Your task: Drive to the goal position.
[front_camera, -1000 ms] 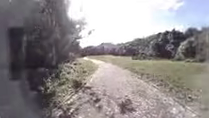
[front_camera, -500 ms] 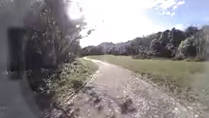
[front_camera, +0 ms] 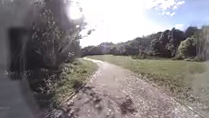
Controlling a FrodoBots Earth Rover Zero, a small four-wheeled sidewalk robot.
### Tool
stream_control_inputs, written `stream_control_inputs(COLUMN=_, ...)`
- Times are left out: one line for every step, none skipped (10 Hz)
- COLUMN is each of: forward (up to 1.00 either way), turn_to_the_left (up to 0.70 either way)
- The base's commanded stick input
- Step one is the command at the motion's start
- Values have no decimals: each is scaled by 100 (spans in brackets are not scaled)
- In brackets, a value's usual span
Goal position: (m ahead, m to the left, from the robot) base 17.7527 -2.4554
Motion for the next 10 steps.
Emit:
stream_control_inputs(forward=70, turn_to_the_left=0)
stream_control_inputs(forward=70, turn_to_the_left=0)
stream_control_inputs(forward=70, turn_to_the_left=0)
stream_control_inputs(forward=70, turn_to_the_left=0)
stream_control_inputs(forward=70, turn_to_the_left=0)
stream_control_inputs(forward=70, turn_to_the_left=0)
stream_control_inputs(forward=69, turn_to_the_left=-7)
stream_control_inputs(forward=70, turn_to_the_left=-7)
stream_control_inputs(forward=70, turn_to_the_left=-1)
stream_control_inputs(forward=70, turn_to_the_left=0)
